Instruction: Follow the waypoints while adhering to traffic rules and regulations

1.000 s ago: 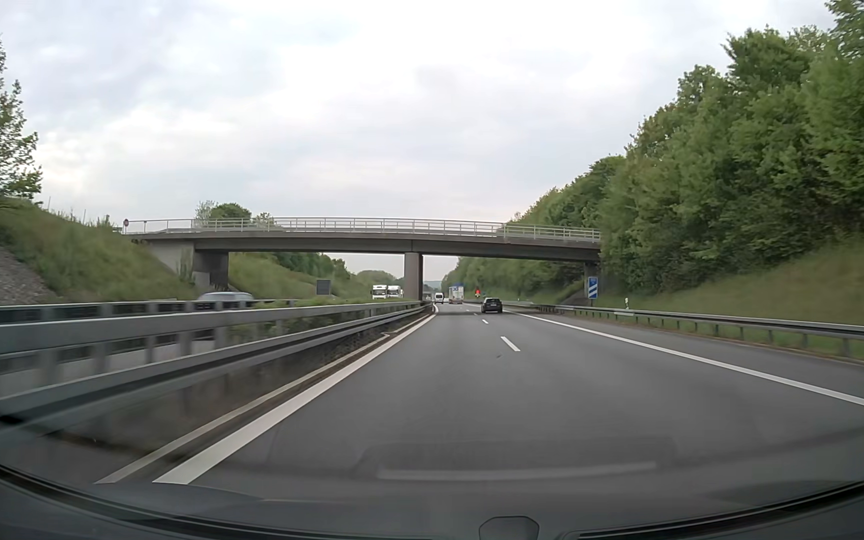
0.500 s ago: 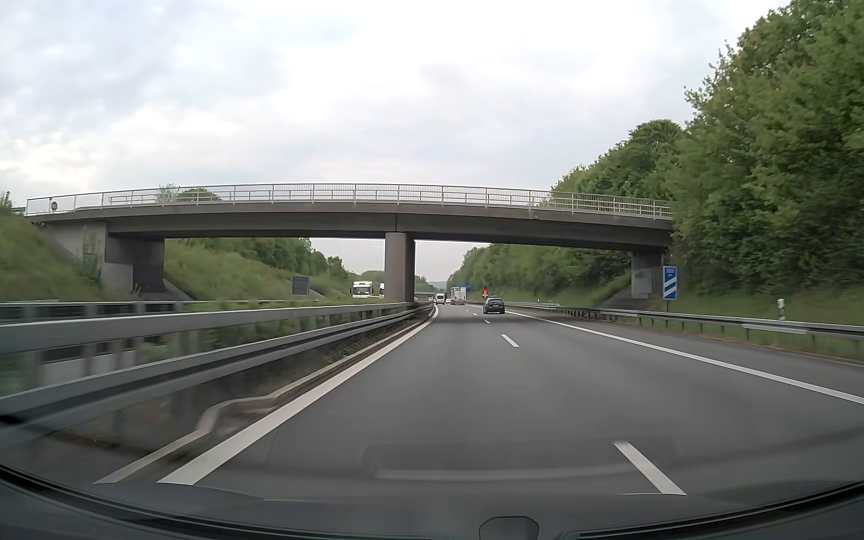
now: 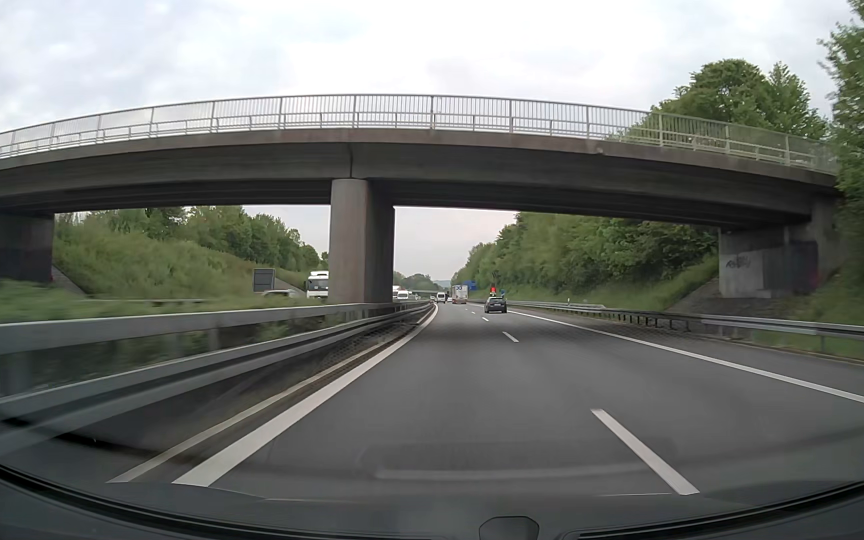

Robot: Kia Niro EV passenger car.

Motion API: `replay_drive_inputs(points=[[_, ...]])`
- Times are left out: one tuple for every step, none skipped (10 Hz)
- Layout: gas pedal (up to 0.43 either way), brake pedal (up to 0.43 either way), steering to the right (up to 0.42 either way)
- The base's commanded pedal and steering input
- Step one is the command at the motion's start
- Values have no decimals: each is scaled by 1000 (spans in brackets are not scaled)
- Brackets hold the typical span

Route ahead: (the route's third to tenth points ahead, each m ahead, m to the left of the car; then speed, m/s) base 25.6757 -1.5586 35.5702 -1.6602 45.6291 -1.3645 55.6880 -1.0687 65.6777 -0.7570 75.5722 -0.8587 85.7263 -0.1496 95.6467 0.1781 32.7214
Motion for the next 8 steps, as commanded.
replay_drive_inputs(points=[[169,0,-4],[169,0,-5],[169,0,-4],[169,0,-4],[169,0,-3],[169,0,-3],[169,0,-3],[169,0,-3]])
